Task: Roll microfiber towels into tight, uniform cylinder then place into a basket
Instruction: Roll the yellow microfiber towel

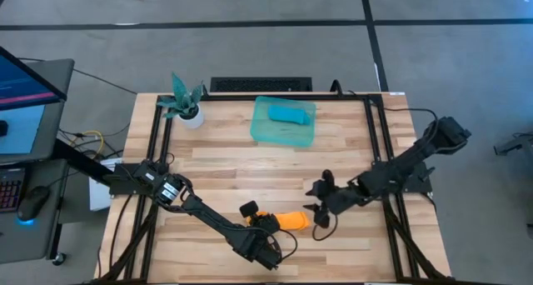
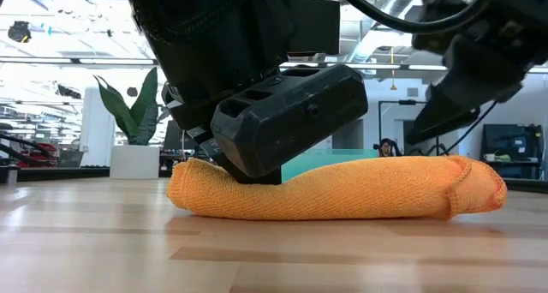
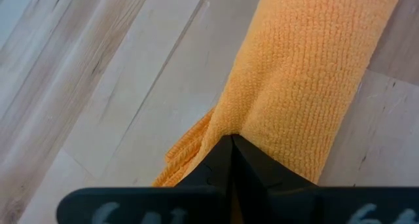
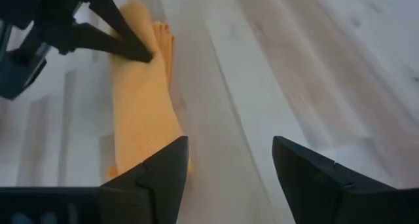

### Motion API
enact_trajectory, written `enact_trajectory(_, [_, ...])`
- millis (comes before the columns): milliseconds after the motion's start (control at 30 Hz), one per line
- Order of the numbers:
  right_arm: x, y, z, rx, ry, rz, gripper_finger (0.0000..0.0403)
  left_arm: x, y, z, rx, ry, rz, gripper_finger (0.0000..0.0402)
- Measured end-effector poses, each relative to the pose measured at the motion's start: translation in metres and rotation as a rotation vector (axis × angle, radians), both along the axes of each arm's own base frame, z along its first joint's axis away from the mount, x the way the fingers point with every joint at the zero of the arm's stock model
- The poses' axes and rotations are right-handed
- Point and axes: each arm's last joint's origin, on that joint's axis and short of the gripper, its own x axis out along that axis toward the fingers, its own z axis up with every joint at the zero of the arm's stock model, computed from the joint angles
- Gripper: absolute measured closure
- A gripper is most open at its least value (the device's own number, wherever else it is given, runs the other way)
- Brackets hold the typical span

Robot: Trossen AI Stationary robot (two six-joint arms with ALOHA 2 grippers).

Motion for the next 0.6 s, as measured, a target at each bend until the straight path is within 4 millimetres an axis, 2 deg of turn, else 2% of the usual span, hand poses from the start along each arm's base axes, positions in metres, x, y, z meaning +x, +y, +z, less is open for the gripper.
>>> enact_trajectory(333, [0.029, -0.003, -0.027, 0.121, -0.012, 0.123, 0.0163, 0.0, 0.0, 0.0, 0.001, 0.0, 0.0, 0.0397])
enact_trajectory(600, [0.048, -0.003, -0.037, 0.18, -0.014, 0.175, 0.0163, 0.0, 0.0, 0.0, 0.0, 0.0, 0.0, 0.0397])
